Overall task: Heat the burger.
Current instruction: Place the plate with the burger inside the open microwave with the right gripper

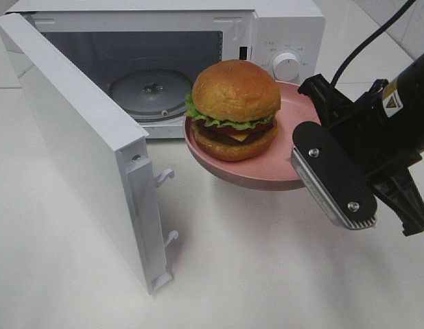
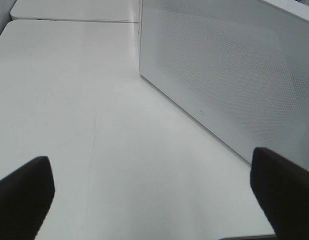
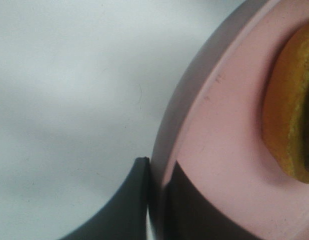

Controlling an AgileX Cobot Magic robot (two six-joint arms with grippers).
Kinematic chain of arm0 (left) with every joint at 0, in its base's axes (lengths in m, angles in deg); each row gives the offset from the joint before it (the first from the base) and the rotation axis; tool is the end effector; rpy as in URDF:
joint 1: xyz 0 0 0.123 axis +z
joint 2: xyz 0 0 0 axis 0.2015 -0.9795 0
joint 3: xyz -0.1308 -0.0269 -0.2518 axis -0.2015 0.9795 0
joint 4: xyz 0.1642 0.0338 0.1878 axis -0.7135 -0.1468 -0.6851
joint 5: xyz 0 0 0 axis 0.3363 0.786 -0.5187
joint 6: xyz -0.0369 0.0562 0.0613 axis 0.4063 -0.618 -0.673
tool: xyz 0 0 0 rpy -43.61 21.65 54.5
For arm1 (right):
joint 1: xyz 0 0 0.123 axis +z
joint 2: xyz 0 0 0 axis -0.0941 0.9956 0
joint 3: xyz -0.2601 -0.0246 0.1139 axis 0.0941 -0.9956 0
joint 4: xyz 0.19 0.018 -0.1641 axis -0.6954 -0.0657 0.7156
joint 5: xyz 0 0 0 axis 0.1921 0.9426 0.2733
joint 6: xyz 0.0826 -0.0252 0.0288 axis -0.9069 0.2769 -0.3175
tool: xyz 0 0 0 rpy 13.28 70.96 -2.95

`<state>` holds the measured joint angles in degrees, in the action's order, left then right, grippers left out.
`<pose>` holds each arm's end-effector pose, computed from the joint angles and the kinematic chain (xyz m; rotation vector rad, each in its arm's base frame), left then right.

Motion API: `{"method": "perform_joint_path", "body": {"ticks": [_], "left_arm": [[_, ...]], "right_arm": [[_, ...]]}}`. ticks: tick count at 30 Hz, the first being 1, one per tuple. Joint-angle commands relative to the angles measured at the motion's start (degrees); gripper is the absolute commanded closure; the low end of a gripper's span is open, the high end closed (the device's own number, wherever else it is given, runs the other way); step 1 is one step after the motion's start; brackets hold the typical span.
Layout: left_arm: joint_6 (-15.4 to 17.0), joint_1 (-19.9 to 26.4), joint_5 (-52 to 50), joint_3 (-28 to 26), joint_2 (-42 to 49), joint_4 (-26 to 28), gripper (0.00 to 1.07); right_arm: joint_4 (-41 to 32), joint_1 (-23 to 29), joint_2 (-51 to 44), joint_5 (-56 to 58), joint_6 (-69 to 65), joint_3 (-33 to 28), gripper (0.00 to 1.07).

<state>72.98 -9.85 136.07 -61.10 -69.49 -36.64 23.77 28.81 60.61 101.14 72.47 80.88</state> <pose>-0.0081 -0.0124 0.2814 0.0208 2.0247 -0.1362 0.2099 0.1419 0.2404 -2.2808 1.3329 -0.3220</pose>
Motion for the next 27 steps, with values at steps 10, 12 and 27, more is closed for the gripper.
{"method": "perform_joint_path", "body": {"ticks": [10,12,27], "left_arm": [[-0.1,0.0,0.1,0.1,0.9,0.3,0.07],[-0.1,0.0,0.1,0.1,0.9,0.3,0.07],[-0.1,0.0,0.1,0.1,0.9,0.3,0.07]], "right_arm": [[-2.0,-0.1,4.0,-1.3,1.8,6.6,1.07],[-2.1,-0.1,5.0,-1.1,1.9,7.8,1.07],[-4.5,1.9,9.7,-6.4,5.0,10.7,1.07]]}}
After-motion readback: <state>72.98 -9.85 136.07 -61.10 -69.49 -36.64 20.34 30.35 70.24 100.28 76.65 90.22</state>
